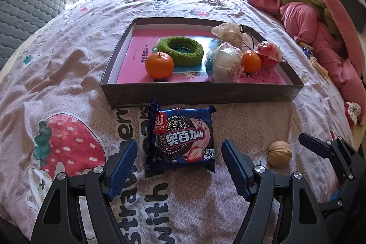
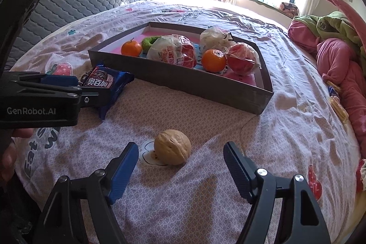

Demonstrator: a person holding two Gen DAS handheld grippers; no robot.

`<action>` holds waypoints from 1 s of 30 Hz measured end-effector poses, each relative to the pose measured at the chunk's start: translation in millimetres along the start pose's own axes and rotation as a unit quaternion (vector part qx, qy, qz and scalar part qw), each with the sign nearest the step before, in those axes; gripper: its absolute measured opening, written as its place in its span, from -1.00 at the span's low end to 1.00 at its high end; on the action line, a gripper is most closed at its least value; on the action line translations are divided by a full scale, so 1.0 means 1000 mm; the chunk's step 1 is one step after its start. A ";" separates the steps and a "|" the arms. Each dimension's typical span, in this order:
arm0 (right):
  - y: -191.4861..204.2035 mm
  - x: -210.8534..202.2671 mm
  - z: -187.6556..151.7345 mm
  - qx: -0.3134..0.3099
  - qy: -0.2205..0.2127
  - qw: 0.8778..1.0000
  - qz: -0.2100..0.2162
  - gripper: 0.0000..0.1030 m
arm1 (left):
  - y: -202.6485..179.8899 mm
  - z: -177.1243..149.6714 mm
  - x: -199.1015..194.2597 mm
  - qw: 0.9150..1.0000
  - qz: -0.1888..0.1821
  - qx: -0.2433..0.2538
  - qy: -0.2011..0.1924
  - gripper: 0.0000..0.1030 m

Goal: Organize objects
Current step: 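Move the left tool to the blue biscuit pack while the right tool approaches the walnut, then grasp the blue biscuit pack with the left tool while the right tool grasps the walnut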

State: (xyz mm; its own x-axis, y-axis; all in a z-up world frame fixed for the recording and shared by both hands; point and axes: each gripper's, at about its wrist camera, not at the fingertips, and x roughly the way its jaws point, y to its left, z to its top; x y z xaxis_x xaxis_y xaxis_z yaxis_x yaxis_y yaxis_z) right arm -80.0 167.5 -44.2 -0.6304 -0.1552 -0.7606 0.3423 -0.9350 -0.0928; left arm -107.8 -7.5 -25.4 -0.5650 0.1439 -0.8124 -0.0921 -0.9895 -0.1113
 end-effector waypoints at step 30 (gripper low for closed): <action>0.002 0.014 -0.003 0.000 0.016 0.999 0.035 -0.05 | 0.005 0.005 0.026 1.000 0.005 0.003 0.002 0.50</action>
State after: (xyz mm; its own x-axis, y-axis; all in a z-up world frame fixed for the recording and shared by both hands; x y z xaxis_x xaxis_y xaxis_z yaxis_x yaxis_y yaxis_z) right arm -85.9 165.0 -56.9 -0.5821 -0.2094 -0.7857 0.3843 -0.9224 -0.0389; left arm -127.7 -9.0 -44.4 -0.5620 0.1344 -0.8161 -0.0912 -0.9908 -0.1004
